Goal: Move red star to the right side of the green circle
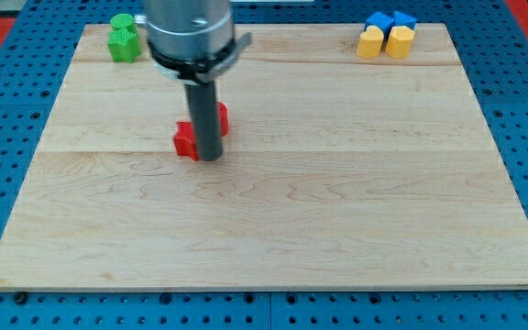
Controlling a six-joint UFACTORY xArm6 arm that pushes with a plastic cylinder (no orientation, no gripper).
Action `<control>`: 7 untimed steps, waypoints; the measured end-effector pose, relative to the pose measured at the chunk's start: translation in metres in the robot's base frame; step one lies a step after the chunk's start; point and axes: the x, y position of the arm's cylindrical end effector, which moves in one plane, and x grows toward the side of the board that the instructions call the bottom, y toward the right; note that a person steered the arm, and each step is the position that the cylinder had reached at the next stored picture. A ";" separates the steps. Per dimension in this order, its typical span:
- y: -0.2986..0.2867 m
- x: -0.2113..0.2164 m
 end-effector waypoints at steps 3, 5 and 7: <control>-0.062 -0.048; -0.115 -0.051; -0.113 -0.084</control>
